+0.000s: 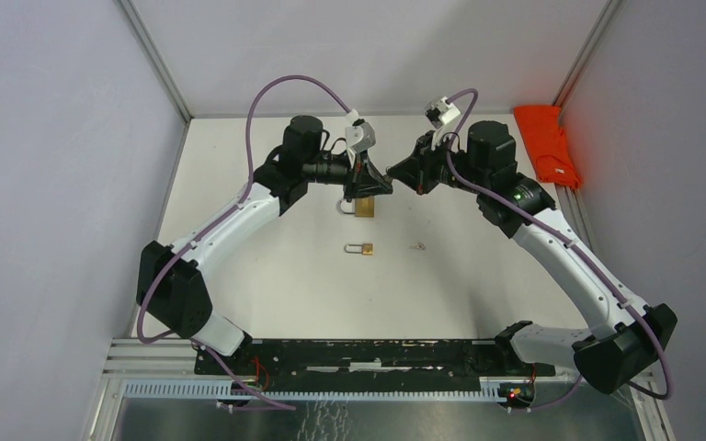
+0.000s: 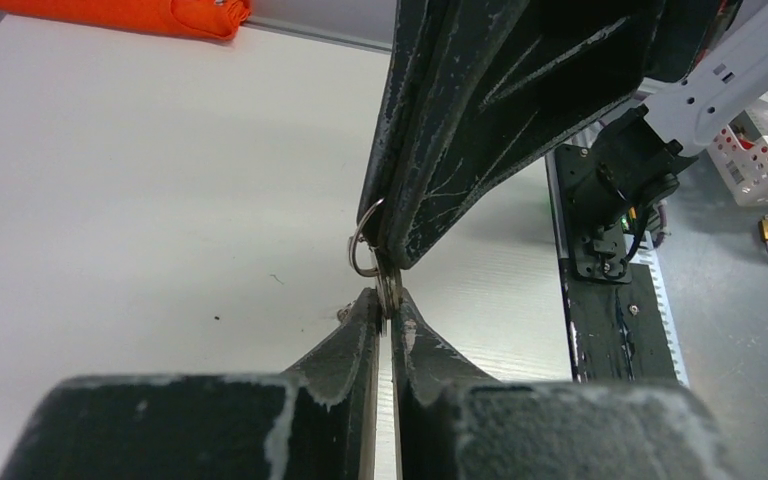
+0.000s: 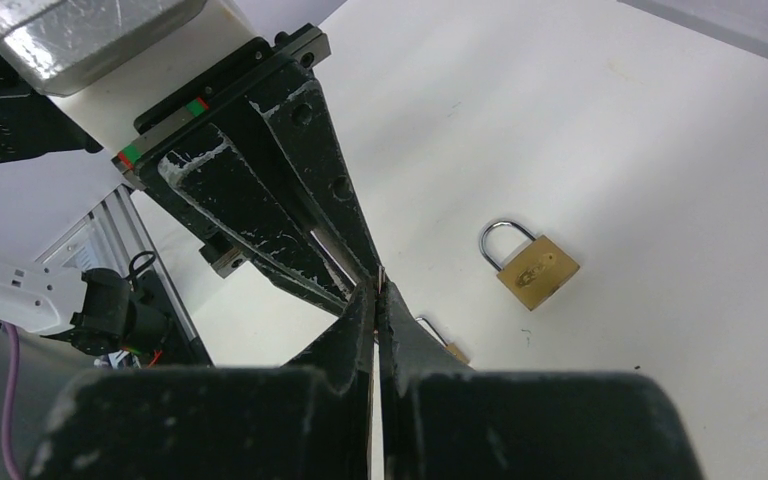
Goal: Unlock with the key
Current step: Pick up the key from the center of the board.
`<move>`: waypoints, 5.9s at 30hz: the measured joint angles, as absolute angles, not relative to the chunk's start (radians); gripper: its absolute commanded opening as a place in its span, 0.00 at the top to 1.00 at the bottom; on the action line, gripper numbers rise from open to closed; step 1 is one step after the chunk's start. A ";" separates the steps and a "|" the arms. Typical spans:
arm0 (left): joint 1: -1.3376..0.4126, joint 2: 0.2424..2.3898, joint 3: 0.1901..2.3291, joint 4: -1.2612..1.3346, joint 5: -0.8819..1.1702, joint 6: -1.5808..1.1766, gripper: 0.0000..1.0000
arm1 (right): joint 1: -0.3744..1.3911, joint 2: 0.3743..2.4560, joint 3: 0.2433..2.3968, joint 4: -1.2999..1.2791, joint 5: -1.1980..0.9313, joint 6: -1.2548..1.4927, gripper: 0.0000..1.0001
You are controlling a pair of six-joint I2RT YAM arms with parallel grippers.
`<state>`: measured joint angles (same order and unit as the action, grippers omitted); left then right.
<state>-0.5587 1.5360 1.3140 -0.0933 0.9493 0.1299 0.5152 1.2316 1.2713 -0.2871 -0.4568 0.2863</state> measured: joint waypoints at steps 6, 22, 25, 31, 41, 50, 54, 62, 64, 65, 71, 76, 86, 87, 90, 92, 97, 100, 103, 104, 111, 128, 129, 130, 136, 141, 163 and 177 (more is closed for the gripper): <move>-0.561 1.526 1.314 -0.107 0.901 0.130 0.89 | 0.515 1.222 1.259 -0.288 -0.427 0.274 1.00; -0.563 1.508 1.314 -0.160 0.841 0.132 0.89 | 0.515 1.195 1.217 -0.313 -0.364 0.228 0.69; -0.563 1.508 1.314 -0.160 0.838 0.132 0.89 | 0.515 1.195 1.207 -0.316 -0.374 0.223 0.59; -0.563 1.508 1.314 -0.160 0.838 0.132 0.89 | 0.516 1.195 1.198 -0.315 -0.392 0.221 0.60; -0.563 1.508 1.314 -0.162 0.839 0.132 0.89 | 0.515 1.206 1.190 -0.281 -0.417 0.229 0.77; -0.560 1.508 1.314 -0.163 0.839 0.132 0.89 | 0.515 1.232 1.190 -0.271 -0.427 0.241 0.76; -0.560 1.508 1.314 -0.163 0.839 0.132 0.89 | 0.516 1.232 1.190 -0.271 -0.425 0.244 0.51; -0.561 1.508 1.314 -0.163 0.840 0.132 0.89 | 0.516 1.232 1.187 -0.258 -0.425 0.239 0.59; -0.561 1.508 1.314 -0.163 0.840 0.132 0.89 | 0.516 1.234 1.187 -0.252 -0.425 0.240 0.63; -0.561 1.508 1.314 -0.163 0.840 0.132 0.89 | 0.516 1.236 1.187 -0.250 -0.425 0.240 0.64; -0.561 1.508 1.314 -0.163 0.840 0.132 0.89 | 0.515 1.245 1.187 -0.249 -0.421 0.237 0.90; -0.558 1.507 1.314 -0.171 0.839 0.132 0.89 | 0.515 1.249 1.187 -0.250 -0.421 0.234 1.00; -0.559 1.507 1.321 -0.199 0.816 0.132 0.80 | 0.516 1.250 1.187 -0.266 -0.403 0.221 1.00; -0.559 1.507 1.325 -0.205 0.811 0.132 0.79 | 0.516 1.250 1.187 -0.267 -0.400 0.219 1.00; -0.559 1.507 1.339 -0.219 0.799 0.133 0.77 | 0.517 1.250 1.187 -0.273 -0.391 0.212 1.00; -0.559 1.507 1.349 -0.230 0.786 0.133 0.76 | 0.517 1.248 1.187 -0.280 -0.386 0.208 1.00; -0.559 1.507 1.362 -0.231 0.762 0.133 0.76 | 0.517 1.242 1.187 -0.315 -0.376 0.200 1.00; -0.559 1.507 1.368 -0.231 0.756 0.133 0.76 | 0.517 1.242 1.187 -0.327 -0.369 0.196 1.00; -0.559 1.507 1.369 -0.230 0.746 0.133 0.76 | 0.517 1.239 1.187 -0.332 -0.366 0.195 1.00; -0.559 1.507 1.369 -0.230 0.743 0.133 0.76 | 0.517 1.238 1.187 -0.332 -0.366 0.195 1.00; -0.559 1.510 1.370 -0.229 0.743 0.132 0.75 | 0.517 1.232 1.180 -0.332 -0.366 0.196 1.00; -0.559 1.527 1.448 -0.404 0.790 0.295 0.73 | 0.517 1.218 1.180 -0.388 -0.367 0.129 1.00; -0.559 1.527 1.454 -0.415 0.797 0.304 0.73 | 0.517 1.214 1.180 -0.389 -0.370 0.126 1.00; -0.559 1.528 1.461 -0.426 0.807 0.313 0.73 | 0.517 1.211 1.180 -0.390 -0.375 0.125 1.00; -0.558 1.548 1.493 -0.515 0.876 0.401 0.74 | 0.517 1.193 1.180 -0.392 -0.432 0.121 1.00; -0.554 1.599 1.544 -0.620 0.957 0.487 0.74 | 0.517 1.192 1.180 -0.390 -0.504 0.121 1.00; -0.546 1.613 1.574 -0.714 1.076 0.550 0.83 | 0.517 1.185 1.180 -0.390 -0.596 0.103 1.00; -0.546 1.620 1.579 -0.666 1.074 0.506 0.90 | 0.520 1.192 1.180 -0.390 -0.602 0.099 0.93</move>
